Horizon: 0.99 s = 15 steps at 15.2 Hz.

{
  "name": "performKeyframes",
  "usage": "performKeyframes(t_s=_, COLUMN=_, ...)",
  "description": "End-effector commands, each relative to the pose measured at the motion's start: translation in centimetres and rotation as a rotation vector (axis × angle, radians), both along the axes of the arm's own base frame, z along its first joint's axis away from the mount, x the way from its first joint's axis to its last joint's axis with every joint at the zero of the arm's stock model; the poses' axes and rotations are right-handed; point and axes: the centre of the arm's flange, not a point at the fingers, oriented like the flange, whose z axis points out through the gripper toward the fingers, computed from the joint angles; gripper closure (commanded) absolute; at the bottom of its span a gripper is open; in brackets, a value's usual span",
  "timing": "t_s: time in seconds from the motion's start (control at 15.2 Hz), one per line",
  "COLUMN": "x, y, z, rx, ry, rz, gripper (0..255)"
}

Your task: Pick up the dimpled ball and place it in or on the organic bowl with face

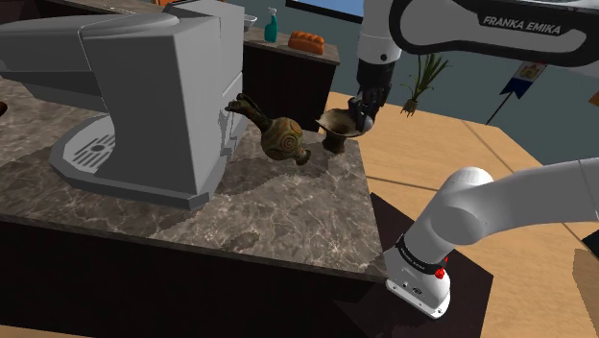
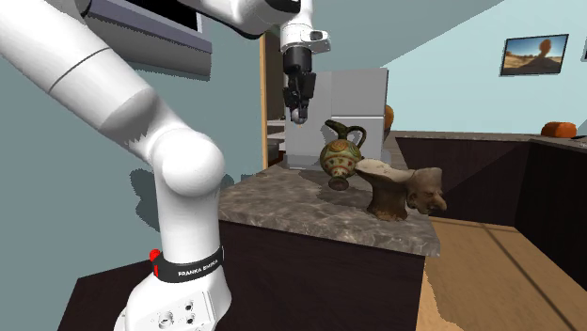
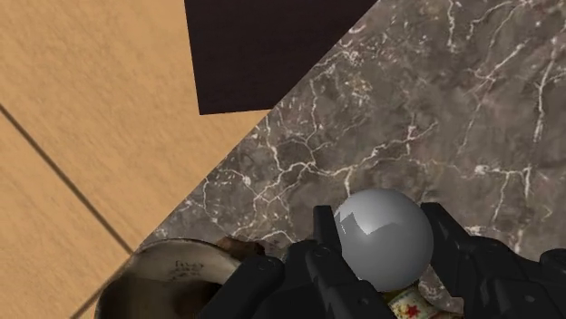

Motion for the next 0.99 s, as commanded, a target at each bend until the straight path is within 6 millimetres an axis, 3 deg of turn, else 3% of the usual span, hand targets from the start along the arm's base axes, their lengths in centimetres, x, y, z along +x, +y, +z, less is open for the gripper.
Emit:
performKeyframes(t_s=0.0, x=1.6, y=-2.3, z=0.2, rx=-0.001, ry=0.000, rz=0.000, gripper=255)
performKeyframes(t_s=0.92, x=13.1, y=-16.8, z=0.4, rx=-0.001, ry=0.000, rz=0.000, gripper=255)
